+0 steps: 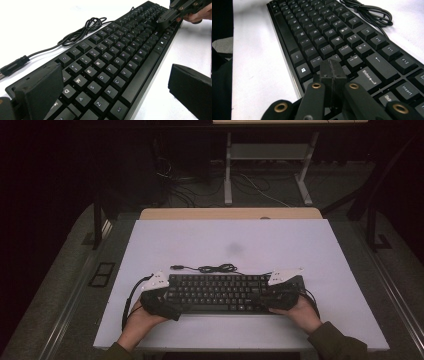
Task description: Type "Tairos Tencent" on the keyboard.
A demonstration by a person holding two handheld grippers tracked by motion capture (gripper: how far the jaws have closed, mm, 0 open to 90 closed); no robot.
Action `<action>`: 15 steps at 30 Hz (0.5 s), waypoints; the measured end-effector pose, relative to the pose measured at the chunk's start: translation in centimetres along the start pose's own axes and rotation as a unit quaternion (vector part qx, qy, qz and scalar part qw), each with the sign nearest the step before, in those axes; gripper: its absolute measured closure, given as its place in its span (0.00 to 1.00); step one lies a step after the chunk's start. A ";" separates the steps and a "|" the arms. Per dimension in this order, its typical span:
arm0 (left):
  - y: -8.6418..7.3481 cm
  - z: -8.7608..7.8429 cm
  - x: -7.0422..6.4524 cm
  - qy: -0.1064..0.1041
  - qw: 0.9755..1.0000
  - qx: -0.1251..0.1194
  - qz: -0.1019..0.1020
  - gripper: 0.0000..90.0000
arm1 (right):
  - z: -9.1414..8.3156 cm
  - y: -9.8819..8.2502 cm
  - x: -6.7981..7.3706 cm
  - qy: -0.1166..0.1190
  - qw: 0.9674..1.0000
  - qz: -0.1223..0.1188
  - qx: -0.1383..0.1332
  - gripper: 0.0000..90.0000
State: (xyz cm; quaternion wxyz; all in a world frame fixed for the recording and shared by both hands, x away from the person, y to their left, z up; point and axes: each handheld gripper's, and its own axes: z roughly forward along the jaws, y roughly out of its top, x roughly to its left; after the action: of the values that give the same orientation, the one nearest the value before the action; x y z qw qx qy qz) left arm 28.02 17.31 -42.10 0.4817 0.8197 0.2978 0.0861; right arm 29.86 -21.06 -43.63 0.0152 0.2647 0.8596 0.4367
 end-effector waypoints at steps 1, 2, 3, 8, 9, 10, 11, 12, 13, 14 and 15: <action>0.0 0.0 0.0 0.000 1.000 0.000 0.000 0.00 | 0.0 0.0 0.0 -0.002 1.000 -0.001 0.002 0.99; 0.0 0.0 0.0 0.000 1.000 0.000 0.000 0.00 | 0.1 0.0 0.0 -0.003 1.000 -0.001 0.004 0.99; 0.0 0.0 0.0 0.000 1.000 0.000 0.000 0.00 | 0.1 0.0 0.0 -0.004 1.000 -0.001 0.006 0.99; 0.0 0.0 0.0 -0.001 1.000 0.000 -0.001 0.00 | 0.3 -0.1 0.0 -0.009 1.000 -0.008 0.015 0.99; 0.0 0.0 0.0 -0.001 1.000 0.000 0.000 0.00 | 0.3 -0.2 0.0 -0.009 1.000 -0.008 0.015 0.99; 0.0 0.0 0.0 -0.001 1.000 0.000 0.000 0.00 | 0.3 -0.2 0.0 -0.009 1.000 -0.008 0.015 0.99; 0.0 0.0 0.0 -0.001 1.000 0.000 -0.001 0.00 | 0.3 -0.2 0.0 -0.009 1.000 -0.009 0.015 0.99; 0.0 0.0 0.0 -0.002 1.000 0.000 -0.001 0.00 | 0.3 -0.2 0.0 -0.009 1.000 -0.009 0.015 0.99; 0.0 0.0 0.0 -0.002 1.000 0.000 -0.001 0.00 | 0.4 -0.2 0.0 -0.011 1.000 -0.010 0.018 0.99; 0.0 0.0 0.0 -0.002 1.000 0.002 0.001 0.00 | 0.4 -0.2 0.0 -0.011 1.000 -0.010 0.018 0.99; 0.0 0.0 -0.1 -0.002 1.000 0.000 0.000 0.00 | 0.5 -0.3 0.0 -0.010 1.000 -0.008 0.020 0.99</action>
State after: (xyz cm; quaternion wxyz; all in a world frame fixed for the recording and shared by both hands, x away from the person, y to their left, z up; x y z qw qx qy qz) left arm 28.00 17.23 -42.10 0.4823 0.8200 0.2965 0.0846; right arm 29.87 -20.87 -44.19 0.0216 0.2622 0.8703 0.4165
